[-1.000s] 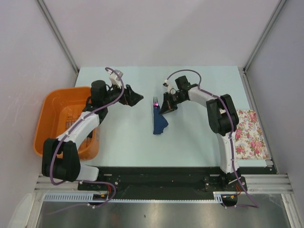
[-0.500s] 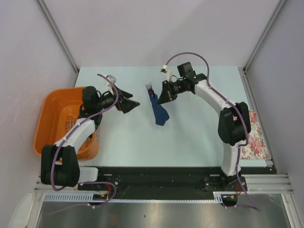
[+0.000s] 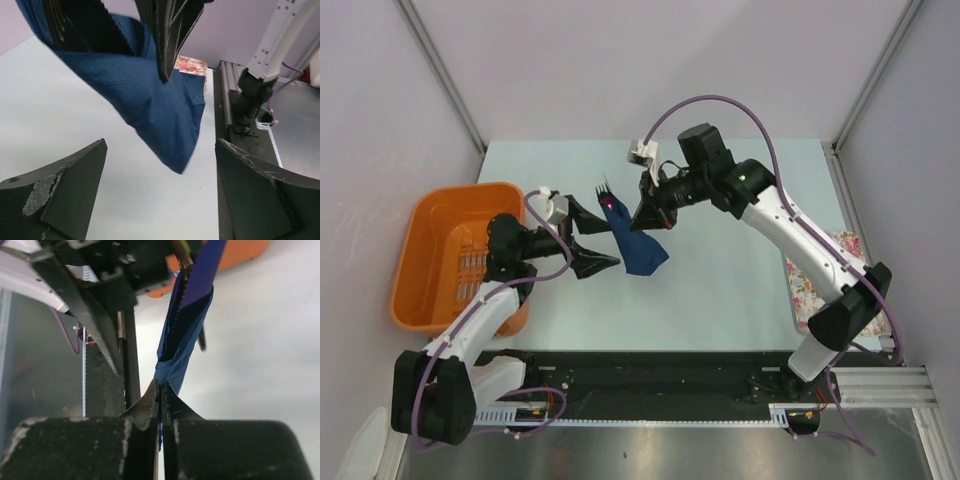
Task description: Place the utensils on the paper napkin and roll it up
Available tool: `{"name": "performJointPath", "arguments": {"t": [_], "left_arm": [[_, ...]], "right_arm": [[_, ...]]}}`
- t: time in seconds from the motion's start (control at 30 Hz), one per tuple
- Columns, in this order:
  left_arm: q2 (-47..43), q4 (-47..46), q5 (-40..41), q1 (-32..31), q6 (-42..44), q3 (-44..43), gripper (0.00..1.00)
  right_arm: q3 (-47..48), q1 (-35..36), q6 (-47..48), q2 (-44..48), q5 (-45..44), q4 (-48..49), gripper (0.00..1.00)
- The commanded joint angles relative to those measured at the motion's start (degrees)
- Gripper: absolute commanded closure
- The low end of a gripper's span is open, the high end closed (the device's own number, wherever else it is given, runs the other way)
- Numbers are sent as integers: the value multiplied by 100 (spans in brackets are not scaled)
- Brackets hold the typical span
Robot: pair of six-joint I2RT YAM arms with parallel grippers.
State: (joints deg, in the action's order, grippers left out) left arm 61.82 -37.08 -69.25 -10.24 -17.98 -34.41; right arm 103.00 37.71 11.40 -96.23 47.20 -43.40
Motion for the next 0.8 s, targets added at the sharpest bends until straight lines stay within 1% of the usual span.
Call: {"name": "performJointPath", "arguments": {"t": [0.0, 0.13, 0.2, 0.23, 0.27, 0.3, 0.37, 0.4, 0.43, 0.47, 0.5, 0.53, 0.6, 0.67, 0.77], "left_arm": [[-459, -756, -405, -127, -215, 224, 4], [-838, -845, -545, -259, -250, 295, 4], [-987, -749, -589, -364, -198, 295, 7], [-1092, -600, -554, -399, -180, 286, 11], [-1137, -546, -458, -435, -223, 286, 12], [-1146, -563, -257, -470, -459, 304, 13], [-1067, -1123, -194, -488, -863, 435, 16], [-1032, -1361, -81, -496, -1344, 479, 18], [-945, -1807, -27, -497, -1584, 514, 19], [-909, -2055, 8, -497, -1804, 593, 20], [-883, -2362, 26, -497, -2258, 637, 20], [-865, -2783, 43, -497, -2393, 655, 21], [-935, -2866, 35, -558, -2412, 629, 23], [-1040, -2840, 8, -610, -2342, 629, 27], [-1111, -2814, 113, -664, -2368, 646, 29]], "right_arm": [[264, 385, 661, 604, -552, -90, 100], [89, 816, 960, 859, -905, -116, 100], [36, 1036, 1075, 965, -1124, -108, 100], [-8, 1097, 1110, 983, -1186, -108, 100], [-17, 1228, 1154, 1018, -1300, -99, 100], [-43, 1273, 1163, 1053, -1336, -55, 100], [-61, 1387, 1163, 1079, -1423, -55, 100], [-61, 1423, 1163, 1088, -1450, -55, 100], [-61, 1458, 1163, 1114, -1485, -55, 100], [-61, 1467, 1154, 1132, -1538, -46, 100], [-52, 1554, 1163, 1150, -1573, -55, 100], [-52, 1581, 1163, 1176, -1600, -46, 100], [-70, 1660, 1180, 1194, -1696, -64, 100], [-78, 1687, 1180, 1211, -1758, -55, 100], [-140, 1774, 1180, 1238, -1837, -29, 100]]}}
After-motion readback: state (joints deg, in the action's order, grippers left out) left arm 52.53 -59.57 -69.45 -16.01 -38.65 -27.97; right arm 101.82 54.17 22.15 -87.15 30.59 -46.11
